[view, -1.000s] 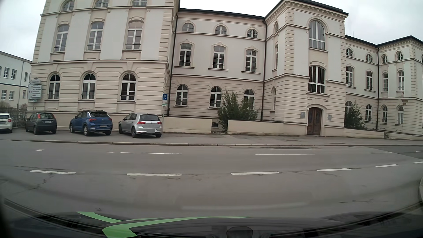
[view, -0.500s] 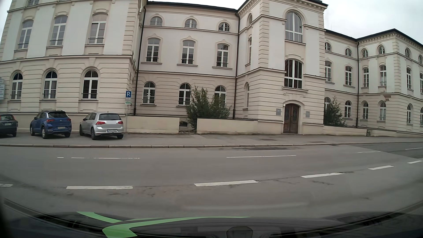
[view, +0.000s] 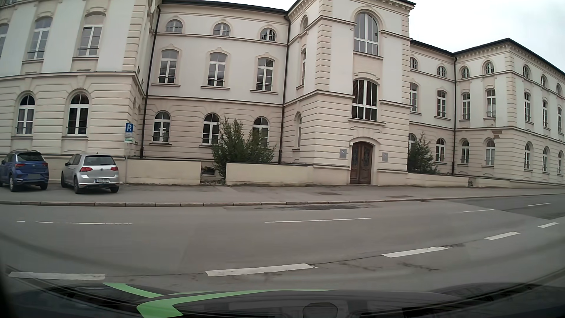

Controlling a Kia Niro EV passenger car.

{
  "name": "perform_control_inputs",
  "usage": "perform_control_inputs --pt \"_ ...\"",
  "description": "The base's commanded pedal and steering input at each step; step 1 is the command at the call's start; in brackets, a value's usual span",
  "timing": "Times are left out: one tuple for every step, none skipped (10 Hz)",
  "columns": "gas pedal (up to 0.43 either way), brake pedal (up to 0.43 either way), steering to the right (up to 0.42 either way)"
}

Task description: Follow the waypoints while adhering to traffic rules and regulations

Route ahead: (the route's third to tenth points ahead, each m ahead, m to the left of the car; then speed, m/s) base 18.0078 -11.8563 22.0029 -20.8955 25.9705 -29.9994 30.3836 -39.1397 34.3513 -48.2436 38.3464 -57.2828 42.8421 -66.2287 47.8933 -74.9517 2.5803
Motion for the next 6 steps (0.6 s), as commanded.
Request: perform_control_inputs --pt "0.169 0.0 0.291" --pt "0.28 0.0 0.298" --pt "0.319 0.0 0.305" --pt "0.358 0.0 0.312" --pt "0.421 0.0 0.312" --pt "0.429 0.0 0.312"
